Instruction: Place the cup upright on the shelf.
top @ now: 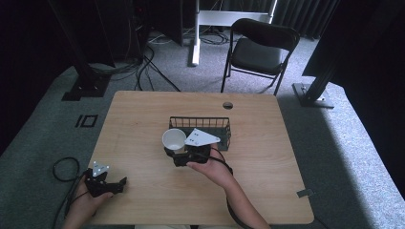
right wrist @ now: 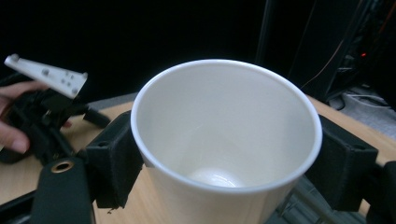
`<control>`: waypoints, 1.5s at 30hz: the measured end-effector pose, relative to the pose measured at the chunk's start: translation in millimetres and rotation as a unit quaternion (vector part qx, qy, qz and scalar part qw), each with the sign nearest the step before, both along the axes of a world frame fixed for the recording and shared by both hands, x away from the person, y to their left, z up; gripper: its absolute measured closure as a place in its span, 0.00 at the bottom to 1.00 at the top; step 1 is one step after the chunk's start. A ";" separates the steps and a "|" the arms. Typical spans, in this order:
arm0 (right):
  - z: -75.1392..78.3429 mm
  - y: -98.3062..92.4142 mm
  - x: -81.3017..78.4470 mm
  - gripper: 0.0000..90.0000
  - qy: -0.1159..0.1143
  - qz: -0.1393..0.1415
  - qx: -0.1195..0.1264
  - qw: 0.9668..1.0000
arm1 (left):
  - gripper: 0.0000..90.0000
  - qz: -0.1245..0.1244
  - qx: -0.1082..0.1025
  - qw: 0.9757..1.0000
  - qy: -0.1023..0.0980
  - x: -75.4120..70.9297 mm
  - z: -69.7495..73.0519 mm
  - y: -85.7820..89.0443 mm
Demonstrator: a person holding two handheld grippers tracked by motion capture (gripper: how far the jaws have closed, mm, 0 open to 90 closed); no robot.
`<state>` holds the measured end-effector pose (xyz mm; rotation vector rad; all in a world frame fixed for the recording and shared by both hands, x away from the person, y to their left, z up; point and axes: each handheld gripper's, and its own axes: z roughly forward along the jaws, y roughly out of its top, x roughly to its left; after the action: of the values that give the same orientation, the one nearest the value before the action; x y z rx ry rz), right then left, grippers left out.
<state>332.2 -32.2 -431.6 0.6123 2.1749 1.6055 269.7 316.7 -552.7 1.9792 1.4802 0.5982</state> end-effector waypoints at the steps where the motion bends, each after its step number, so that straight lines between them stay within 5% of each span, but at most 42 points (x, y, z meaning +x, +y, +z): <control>1: 1.8 -0.4 0.6 0.22 -0.003 -0.006 0.004 1.000 | 0.01 0.000 0.000 1.000 0.000 0.0 0.1 0.0; 14: 21.8 -10.7 15.0 0.22 -0.017 -0.083 0.038 0.996 | 0.01 0.000 0.000 1.000 0.001 0.0 0.1 0.1; 23: 26.0 -20.9 28.4 0.22 -0.025 -0.156 0.041 0.987 | 0.01 0.000 0.000 1.000 0.000 0.0 0.1 0.0; 29: 21.5 -30.1 38.0 0.22 -0.027 -0.230 0.040 0.972 | 0.01 0.000 0.000 1.000 0.000 0.0 0.0 0.0; 34: 11.4 -37.2 46.9 0.22 -0.023 -0.293 0.022 0.955 | 0.01 0.000 0.000 1.000 0.000 0.0 0.0 -0.1; 35: 11.4 -37.2 46.9 0.22 -0.023 -0.293 0.022 0.955 | 0.01 0.000 0.000 1.000 0.000 0.0 0.0 -0.1; 36: 8.0 -38.7 49.0 0.22 -0.022 -0.309 0.019 0.951 | 0.01 0.000 0.000 1.000 0.000 0.0 0.0 -0.1; 37: 0.9 -41.4 53.5 0.22 -0.012 -0.338 0.018 0.941 | 0.01 0.000 0.000 1.000 0.000 0.0 0.0 0.1; 38: 0.9 -41.4 53.5 0.22 -0.012 -0.338 0.018 0.941 | 0.01 0.000 0.000 1.000 0.000 0.0 0.0 0.1; 39: -5.1 -44.3 58.1 0.22 -0.006 -0.361 0.014 0.933 | 0.01 0.000 0.000 1.000 0.000 0.0 0.0 0.0; 40: -5.1 -44.3 58.1 0.22 -0.006 -0.361 0.014 0.933 | 0.01 0.000 0.000 1.000 0.000 0.0 0.0 0.0; 41: -11.3 -47.6 62.6 0.22 0.007 -0.376 0.018 0.926 | 0.01 0.000 0.000 1.000 0.000 0.0 0.0 -0.1; 45: -19.6 -49.0 67.0 0.22 0.018 -0.387 0.006 0.922 | 0.01 0.000 0.000 1.000 0.000 0.0 0.0 0.0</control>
<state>399.3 -81.3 -451.2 1.3050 1.6042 1.1627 269.7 316.7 -552.7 1.9796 1.4807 0.5977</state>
